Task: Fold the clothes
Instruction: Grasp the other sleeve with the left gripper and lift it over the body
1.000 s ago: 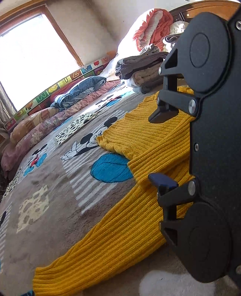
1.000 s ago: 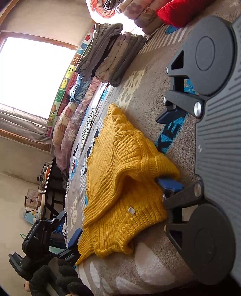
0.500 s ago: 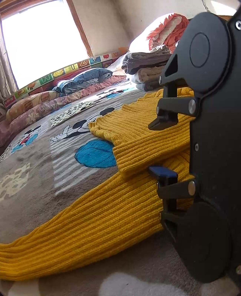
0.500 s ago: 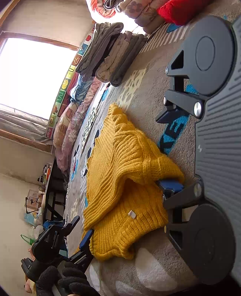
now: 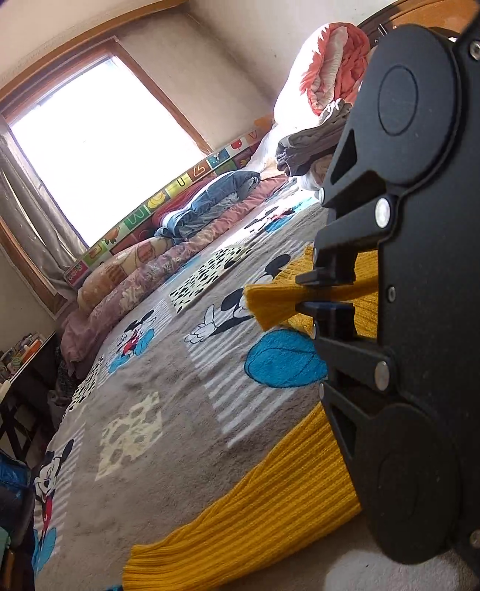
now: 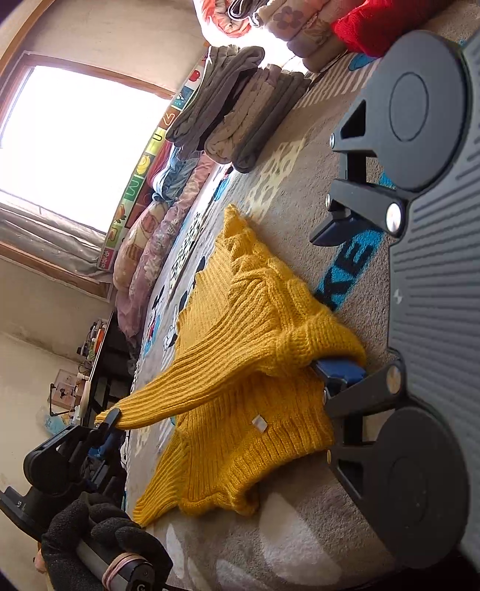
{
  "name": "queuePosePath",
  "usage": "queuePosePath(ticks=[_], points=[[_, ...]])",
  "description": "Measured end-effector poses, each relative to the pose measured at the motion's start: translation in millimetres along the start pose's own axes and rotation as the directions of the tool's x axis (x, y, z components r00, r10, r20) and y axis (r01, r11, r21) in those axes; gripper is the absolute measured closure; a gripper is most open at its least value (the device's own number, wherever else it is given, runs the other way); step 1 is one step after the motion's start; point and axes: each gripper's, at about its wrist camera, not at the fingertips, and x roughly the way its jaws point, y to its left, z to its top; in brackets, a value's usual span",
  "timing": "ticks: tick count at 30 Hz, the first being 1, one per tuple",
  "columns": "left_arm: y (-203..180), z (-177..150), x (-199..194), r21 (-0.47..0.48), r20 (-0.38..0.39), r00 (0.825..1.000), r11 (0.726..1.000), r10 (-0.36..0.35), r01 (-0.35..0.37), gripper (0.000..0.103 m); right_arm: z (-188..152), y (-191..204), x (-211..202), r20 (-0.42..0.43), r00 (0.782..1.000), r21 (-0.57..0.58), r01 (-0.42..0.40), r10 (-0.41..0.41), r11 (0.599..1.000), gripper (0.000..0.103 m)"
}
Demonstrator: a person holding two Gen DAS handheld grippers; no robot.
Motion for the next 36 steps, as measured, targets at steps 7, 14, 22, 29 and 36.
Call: queuePosePath(ticks=[7, 14, 22, 29, 36], points=[[6, -6, 18, 0.078, -0.052, 0.981, 0.980, 0.188, -0.184, 0.098, -1, 4, -1, -0.019, 1.000, -0.054, 0.007, -0.008, 0.998, 0.040], [6, -13, 26, 0.132, -0.067, 0.964, 0.960, 0.256, -0.246, 0.098, 6, 12, -18, 0.017, 0.999, -0.121, -0.042, 0.045, 0.992, 0.039], [4, -15, 28, 0.154, -0.050, 0.952, 0.944, 0.302, -0.291, 0.098, 23, 22, -4, 0.091, 0.975, -0.073, -0.199, 0.205, 0.977, 0.034], [0, -18, 30, 0.190, 0.004, 0.941, 0.924, 0.338, -0.333, 0.098, 15, 20, 8, 0.001, 0.930, 0.036, -0.366, 0.366, 0.930, 0.023], [-10, -17, 22, 0.217, 0.115, 0.940, 0.915, 0.323, -0.341, 0.098, 24, -9, -15, 0.162, 0.924, 0.087, -0.362, 0.345, 0.928, 0.023]])
